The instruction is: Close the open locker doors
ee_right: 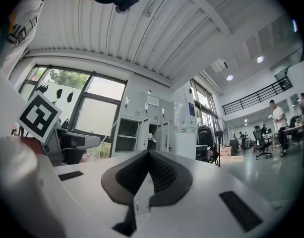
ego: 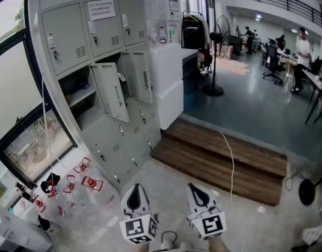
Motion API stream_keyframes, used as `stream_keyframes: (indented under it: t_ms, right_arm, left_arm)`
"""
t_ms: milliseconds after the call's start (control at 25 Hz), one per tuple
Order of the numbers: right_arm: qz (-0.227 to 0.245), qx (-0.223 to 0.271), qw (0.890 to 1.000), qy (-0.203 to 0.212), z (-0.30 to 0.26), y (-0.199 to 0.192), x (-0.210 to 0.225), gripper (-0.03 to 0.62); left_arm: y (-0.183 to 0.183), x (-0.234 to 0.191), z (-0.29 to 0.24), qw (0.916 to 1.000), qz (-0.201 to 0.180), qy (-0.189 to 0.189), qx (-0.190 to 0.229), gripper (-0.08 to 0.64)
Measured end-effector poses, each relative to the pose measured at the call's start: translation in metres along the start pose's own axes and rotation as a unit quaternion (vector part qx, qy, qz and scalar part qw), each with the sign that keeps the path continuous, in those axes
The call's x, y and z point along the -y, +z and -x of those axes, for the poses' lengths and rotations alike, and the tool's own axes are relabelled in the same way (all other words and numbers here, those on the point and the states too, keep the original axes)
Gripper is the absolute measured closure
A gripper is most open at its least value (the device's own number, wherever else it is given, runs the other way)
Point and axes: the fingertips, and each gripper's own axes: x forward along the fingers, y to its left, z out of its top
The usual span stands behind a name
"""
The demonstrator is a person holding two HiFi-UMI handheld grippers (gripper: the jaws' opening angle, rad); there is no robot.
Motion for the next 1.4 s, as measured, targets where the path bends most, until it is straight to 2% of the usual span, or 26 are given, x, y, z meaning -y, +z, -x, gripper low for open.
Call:
stream_keyframes:
  t_ms: [440,800,1160,1280,1320,1360,1400]
  right_arm:
    - [-0.005,-0.029,1.000,0.006,-0.013,-0.021,0.001,0.588]
    - [-0.029,-0.024,0.999,-0.004,-0.006,-0.023,0.017,0.588]
    - [-0.038,-0.016,0.999,-0.005,0.006,-0.029,0.038,0.588]
    - [-0.045,-0.011,0.999,-0.012,0.009,-0.034,0.049,0.588]
    - [-0.044,-0.011,0.999,-0.013,0.009,-0.037,0.053,0.588]
    - [-0.045,-0.013,0.999,-0.012,0.008,-0.040,0.055,0.588]
    - [-0.047,-0.015,0.999,-0.011,0.006,-0.042,0.056,0.588]
  left_arm:
    - [-0.013,0.001,-0.016,0.9999,0.006,-0.003,-0.010,0.555]
    - [-0.020,0.016,-0.019,0.9996,0.013,-0.016,-0.019,0.554]
    - [-0.025,0.033,-0.019,0.9996,0.018,-0.013,-0.017,0.554]
    - [-0.031,0.043,-0.016,0.9994,0.017,-0.026,-0.017,0.553]
    - [-0.031,0.047,-0.017,0.9993,0.015,-0.031,-0.012,0.490]
    - [-0.029,0.049,-0.020,0.9994,0.011,-0.033,-0.006,0.303]
    - [-0.028,0.049,-0.024,0.9994,0.007,-0.034,-0.002,0.260]
